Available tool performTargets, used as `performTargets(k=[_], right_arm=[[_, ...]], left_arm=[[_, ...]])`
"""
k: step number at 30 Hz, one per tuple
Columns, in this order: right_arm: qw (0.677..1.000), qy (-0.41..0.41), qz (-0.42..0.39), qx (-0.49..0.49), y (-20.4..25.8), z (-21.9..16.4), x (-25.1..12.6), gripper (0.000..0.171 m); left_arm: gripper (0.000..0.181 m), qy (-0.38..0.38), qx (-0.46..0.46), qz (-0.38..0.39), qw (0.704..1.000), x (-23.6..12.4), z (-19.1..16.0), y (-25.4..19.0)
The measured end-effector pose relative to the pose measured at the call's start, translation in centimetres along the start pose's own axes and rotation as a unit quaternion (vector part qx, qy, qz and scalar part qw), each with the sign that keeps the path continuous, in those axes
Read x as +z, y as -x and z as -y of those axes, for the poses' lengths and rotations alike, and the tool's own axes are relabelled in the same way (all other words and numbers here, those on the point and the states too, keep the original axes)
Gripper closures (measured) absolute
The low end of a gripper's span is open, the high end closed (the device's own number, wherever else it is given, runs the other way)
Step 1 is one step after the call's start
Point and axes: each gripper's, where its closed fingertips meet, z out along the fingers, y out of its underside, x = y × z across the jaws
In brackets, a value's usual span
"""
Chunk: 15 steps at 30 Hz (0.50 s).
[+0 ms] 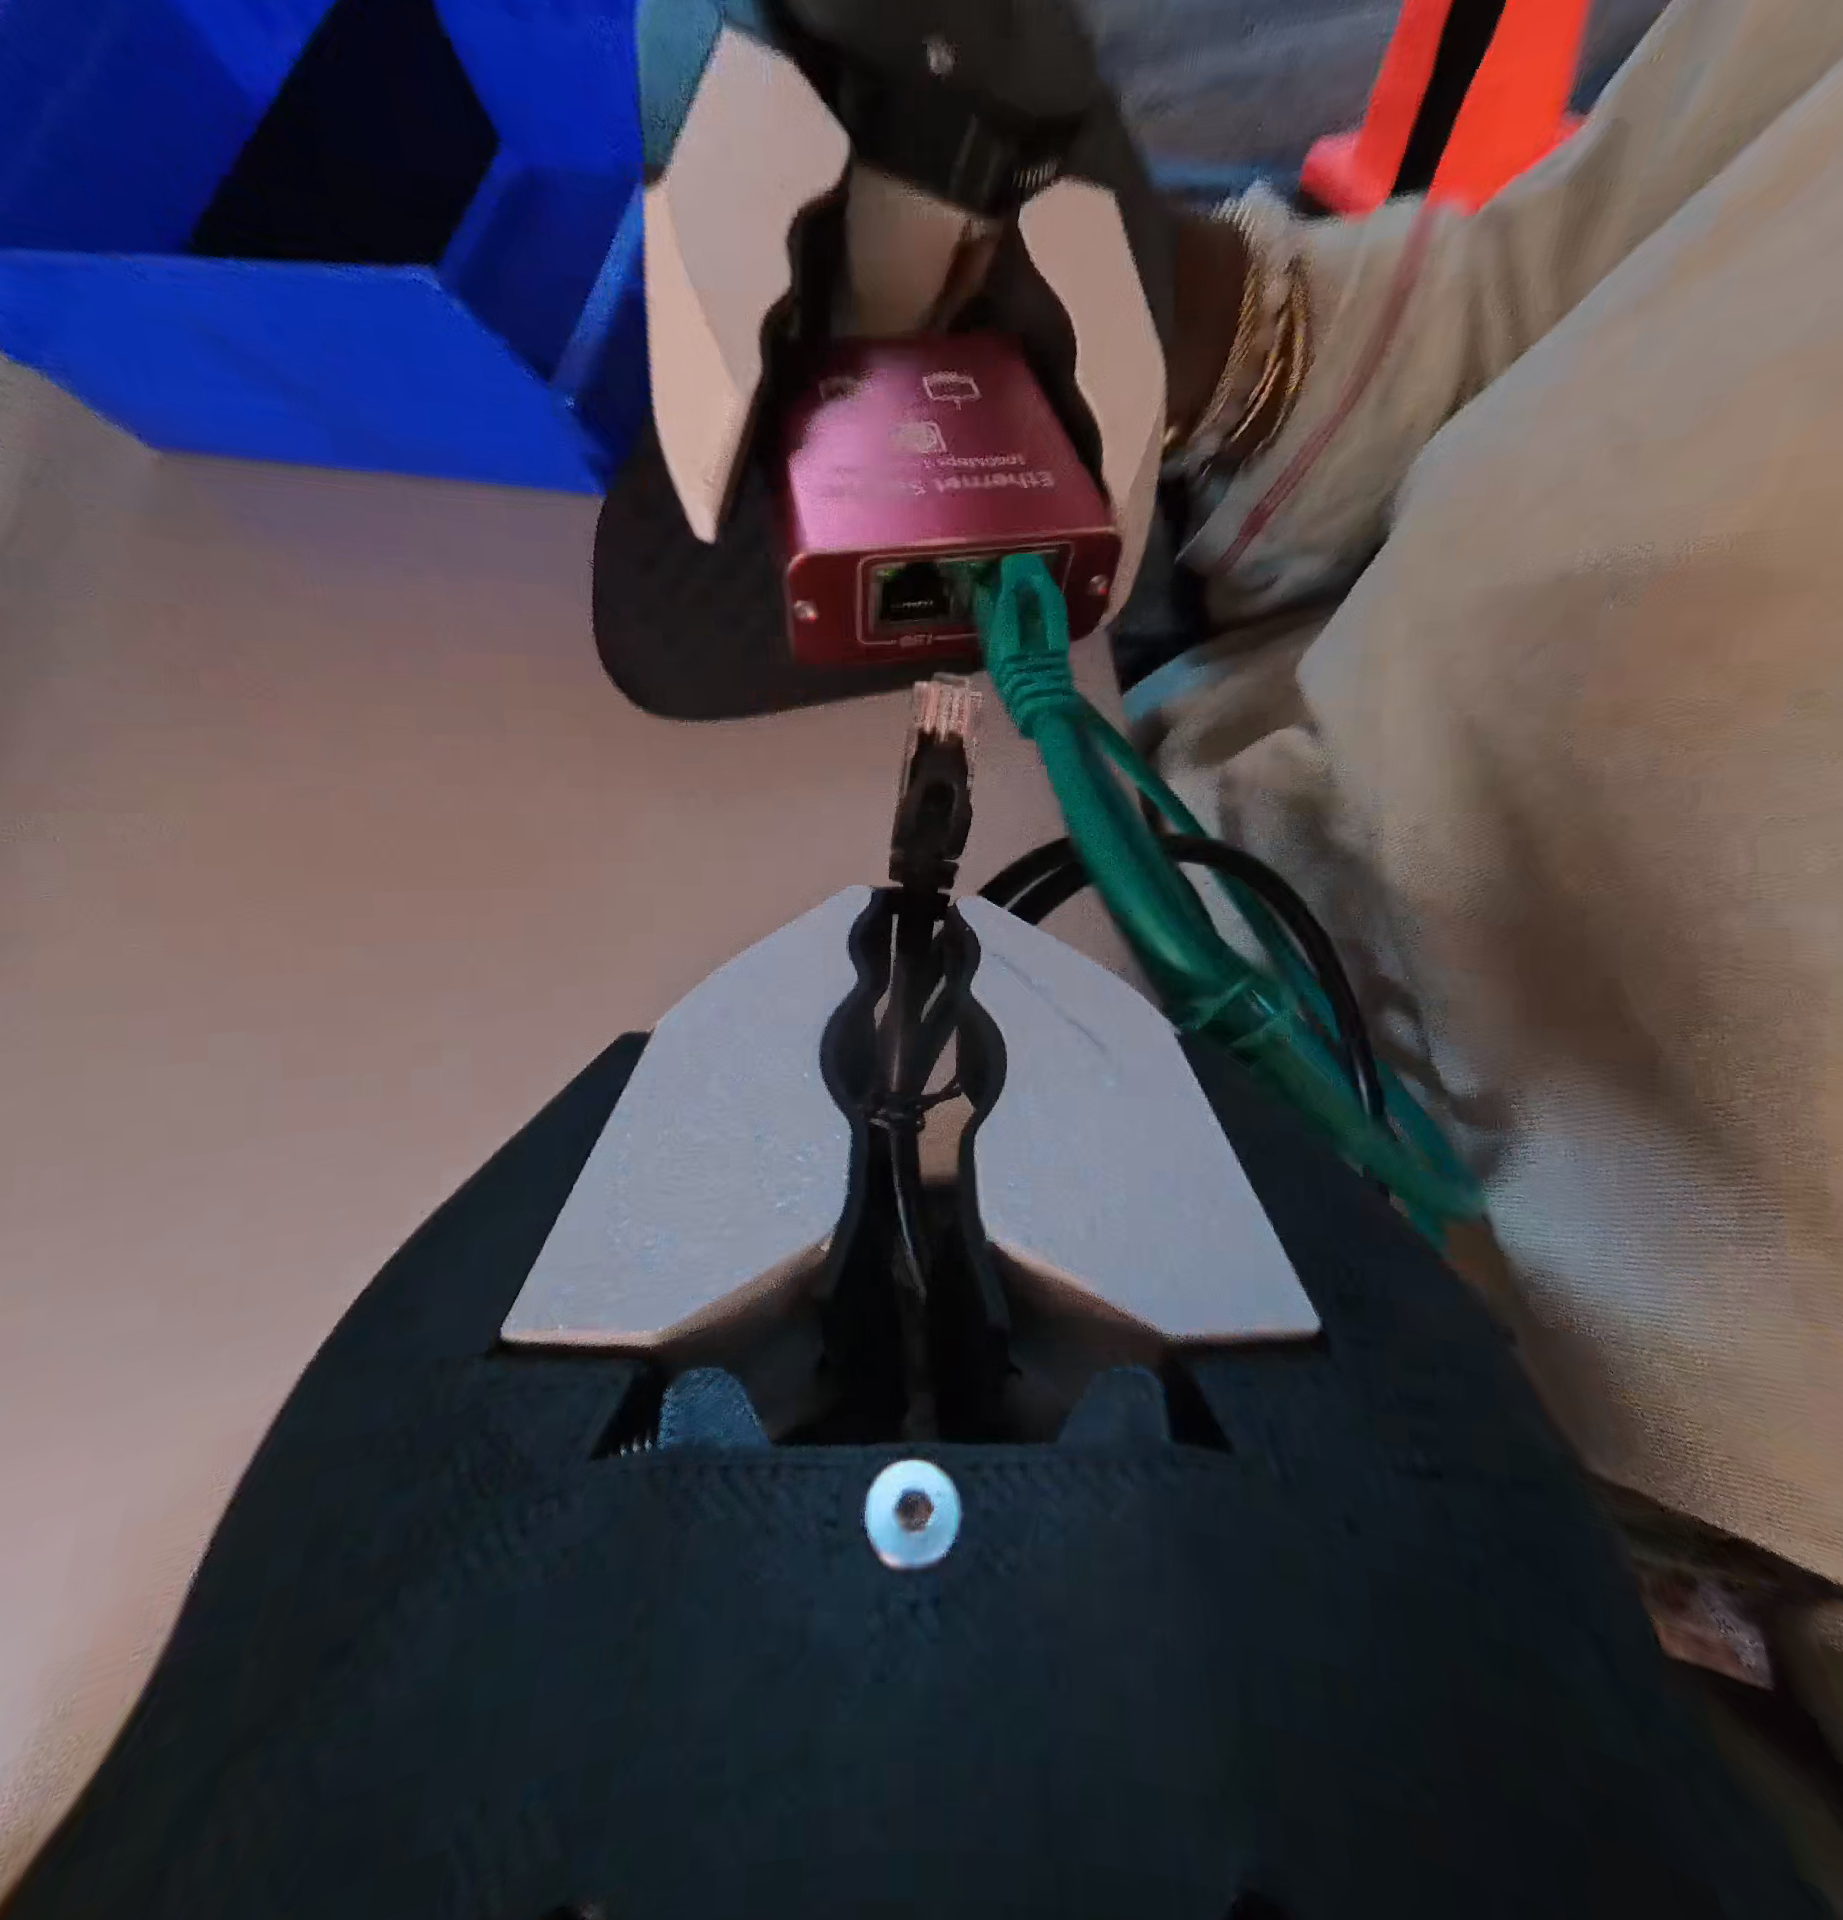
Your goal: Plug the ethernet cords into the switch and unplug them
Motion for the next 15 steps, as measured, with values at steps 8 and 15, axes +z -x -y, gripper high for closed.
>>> performTargets(k=[8,15], right_arm=[[1.000,0.020,-0.010,0.020,-0.4,-1.0,0.4,0.099],[0.995,0.096,-0.022,0.010,-0.4,-1.9,1.7,0.100]], left_arm=[[0.172,0.034,-0.035,0.067,0.997,0.3,-1.7,1.6],[0.172,0.079,-0.026,0.104,0.991,0.5,-1.6,1.6]])
